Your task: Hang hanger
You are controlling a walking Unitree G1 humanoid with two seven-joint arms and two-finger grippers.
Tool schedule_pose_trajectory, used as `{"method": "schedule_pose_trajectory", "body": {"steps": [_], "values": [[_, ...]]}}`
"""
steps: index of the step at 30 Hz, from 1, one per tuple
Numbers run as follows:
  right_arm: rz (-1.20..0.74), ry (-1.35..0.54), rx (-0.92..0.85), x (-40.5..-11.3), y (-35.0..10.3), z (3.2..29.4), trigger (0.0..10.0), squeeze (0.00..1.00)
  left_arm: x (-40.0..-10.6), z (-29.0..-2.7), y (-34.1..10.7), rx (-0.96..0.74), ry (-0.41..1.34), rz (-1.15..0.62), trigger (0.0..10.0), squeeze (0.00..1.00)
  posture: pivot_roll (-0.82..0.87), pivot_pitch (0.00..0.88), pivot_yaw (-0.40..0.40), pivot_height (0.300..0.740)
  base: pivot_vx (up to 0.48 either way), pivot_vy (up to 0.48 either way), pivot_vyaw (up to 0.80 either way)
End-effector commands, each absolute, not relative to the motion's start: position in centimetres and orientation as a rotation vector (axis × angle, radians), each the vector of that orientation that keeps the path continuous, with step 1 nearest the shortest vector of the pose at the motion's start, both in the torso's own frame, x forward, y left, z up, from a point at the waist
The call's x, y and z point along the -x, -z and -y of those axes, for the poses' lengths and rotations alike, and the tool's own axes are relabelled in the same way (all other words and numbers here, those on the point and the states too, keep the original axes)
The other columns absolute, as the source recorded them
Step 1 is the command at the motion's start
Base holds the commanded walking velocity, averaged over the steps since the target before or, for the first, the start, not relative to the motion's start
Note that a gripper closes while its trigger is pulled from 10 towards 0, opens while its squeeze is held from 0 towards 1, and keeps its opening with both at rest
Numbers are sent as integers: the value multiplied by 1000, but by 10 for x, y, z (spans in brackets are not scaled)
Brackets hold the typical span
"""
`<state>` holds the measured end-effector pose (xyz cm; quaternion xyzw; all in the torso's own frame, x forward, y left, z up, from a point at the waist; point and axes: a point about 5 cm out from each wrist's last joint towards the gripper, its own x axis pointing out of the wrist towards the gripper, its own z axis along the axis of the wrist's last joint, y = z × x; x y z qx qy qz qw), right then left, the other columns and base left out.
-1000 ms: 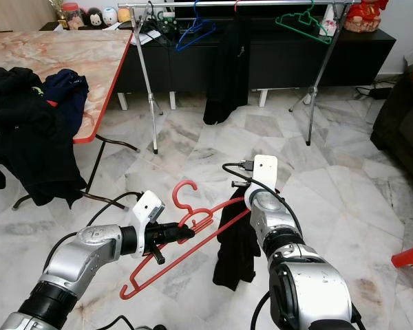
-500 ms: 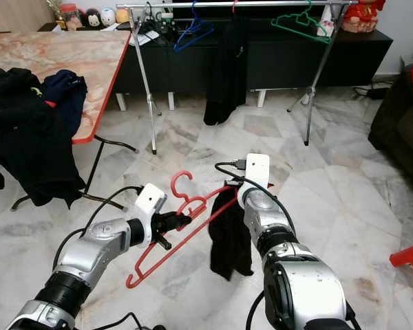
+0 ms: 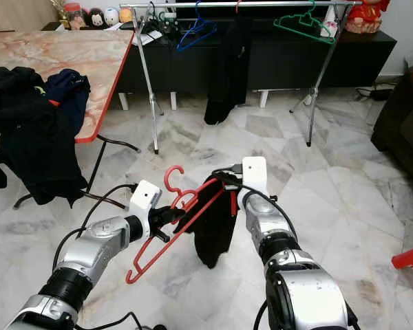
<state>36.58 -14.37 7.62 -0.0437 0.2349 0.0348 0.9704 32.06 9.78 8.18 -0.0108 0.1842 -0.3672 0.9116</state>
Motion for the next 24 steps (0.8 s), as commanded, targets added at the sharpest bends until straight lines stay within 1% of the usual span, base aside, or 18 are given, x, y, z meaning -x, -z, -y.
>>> {"method": "schedule_pose_trajectory", "body": {"steps": [1, 2, 7, 10, 14, 18, 21, 24], "values": [[-493, -109, 127, -363, -72, 143, 10000, 0, -321, -96, -91, 30, 801, -330, 10000, 0, -57, 24, -21, 740, 0, 0, 0], [-512, -141, 147, -360, -68, 141, 10000, 0, -318, -93, -92, 45, 840, -332, 10000, 0, -59, 23, -22, 740, 0, 0, 0], [-541, -165, 152, -357, -64, 139, 10000, 0, -312, -88, -93, 69, 914, -329, 10000, 0, -60, 21, -23, 740, 0, 0, 0], [-546, -154, 151, -356, -62, 140, 10000, 0, -312, -86, -95, 79, 923, -322, 10000, 0, -55, 20, -25, 740, 0, 0, 0], [-558, -80, 123, -352, -56, 146, 10000, 0, -312, -85, -97, 95, 935, -317, 10000, 0, -55, 20, -25, 740, 0, 0, 0], [-578, 41, 76, -346, -47, 159, 10000, 0, -305, -84, -98, 105, 1004, -334, 10000, 0, -55, 20, -25, 740, 0, 0, 0], [-578, 84, 51, -346, -46, 163, 10000, 0, -306, -85, -93, 67, 984, -364, 10000, 0, -46, 14, -26, 740, 0, 0, 0], [-594, 76, 31, -344, -44, 161, 10000, 0, -308, -86, -91, 61, 949, -379, 10000, 0, -46, 14, -26, 740, 0, 0, 0]]}}
